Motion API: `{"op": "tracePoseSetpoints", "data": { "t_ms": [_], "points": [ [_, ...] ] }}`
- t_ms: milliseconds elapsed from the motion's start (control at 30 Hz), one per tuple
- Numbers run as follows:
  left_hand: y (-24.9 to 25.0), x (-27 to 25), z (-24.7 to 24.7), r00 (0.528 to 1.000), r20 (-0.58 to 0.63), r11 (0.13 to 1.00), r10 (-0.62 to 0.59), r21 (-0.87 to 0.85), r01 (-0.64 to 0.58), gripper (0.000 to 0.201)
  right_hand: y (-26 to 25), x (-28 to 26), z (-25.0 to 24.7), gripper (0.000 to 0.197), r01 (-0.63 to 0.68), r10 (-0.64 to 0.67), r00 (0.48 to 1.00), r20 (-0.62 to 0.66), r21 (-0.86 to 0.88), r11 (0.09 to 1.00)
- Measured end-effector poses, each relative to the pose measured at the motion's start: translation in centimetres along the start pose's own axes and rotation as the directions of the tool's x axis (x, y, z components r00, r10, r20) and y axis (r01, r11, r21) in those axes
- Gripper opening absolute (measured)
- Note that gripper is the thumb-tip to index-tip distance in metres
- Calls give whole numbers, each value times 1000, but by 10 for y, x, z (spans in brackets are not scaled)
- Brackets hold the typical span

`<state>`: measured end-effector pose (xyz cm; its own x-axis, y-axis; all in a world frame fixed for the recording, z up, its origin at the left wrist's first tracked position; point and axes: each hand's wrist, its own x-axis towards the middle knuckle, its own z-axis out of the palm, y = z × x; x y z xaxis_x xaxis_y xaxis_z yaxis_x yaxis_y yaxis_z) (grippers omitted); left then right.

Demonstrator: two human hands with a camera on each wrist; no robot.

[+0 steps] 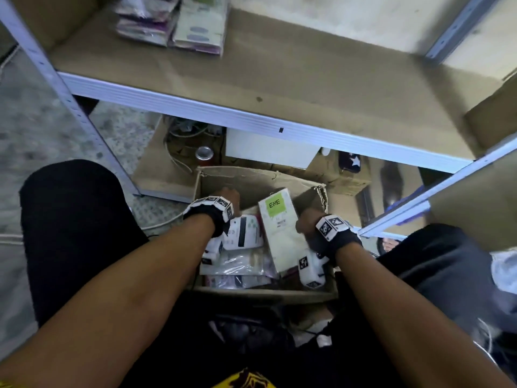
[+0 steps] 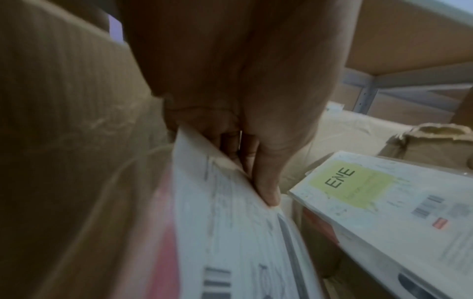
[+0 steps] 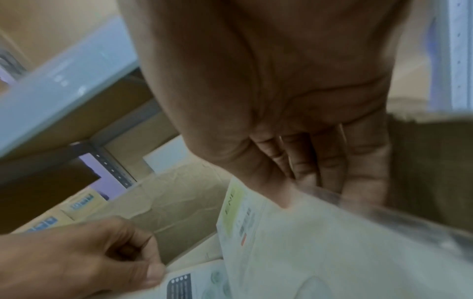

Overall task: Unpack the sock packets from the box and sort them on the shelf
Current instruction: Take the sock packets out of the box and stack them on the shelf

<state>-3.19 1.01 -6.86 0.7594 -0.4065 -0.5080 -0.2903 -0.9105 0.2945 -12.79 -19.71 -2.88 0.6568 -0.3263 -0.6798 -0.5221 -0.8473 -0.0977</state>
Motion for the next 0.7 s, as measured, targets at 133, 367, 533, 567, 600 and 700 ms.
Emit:
{"op": "tracePoseSetpoints", "data": {
  "t_ms": [133, 367, 533, 567, 600, 700],
  "points": [
    [5, -26, -24, 996, -83, 999, 36, 26, -33, 34, -6, -33, -29, 38, 62, -63, 997, -53, -7, 998],
    [9, -69, -73, 971, -209, 992, 118, 58, -109, 25, 12, -90, -65, 31, 145, -128, 983, -134, 129, 981],
    [17, -97, -115, 947, -271, 983, 175, 107, -151, 19, 25, -119, -80, 13, 236, -189, 961, -205, 242, 941],
    [19, -103, -122, 942, -276, 979, 189, 121, -162, 21, 27, -122, -82, 14, 243, -191, 960, -206, 270, 932],
    [20, -108, -129, 935, -286, 975, 210, 137, -177, 22, 28, -124, -83, 16, 260, -200, 955, -220, 293, 920],
    [29, -124, -152, 920, -289, 957, 266, 194, -216, 24, 29, -129, -89, 26, 321, -223, 934, -279, 382, 866]
  ]
}}
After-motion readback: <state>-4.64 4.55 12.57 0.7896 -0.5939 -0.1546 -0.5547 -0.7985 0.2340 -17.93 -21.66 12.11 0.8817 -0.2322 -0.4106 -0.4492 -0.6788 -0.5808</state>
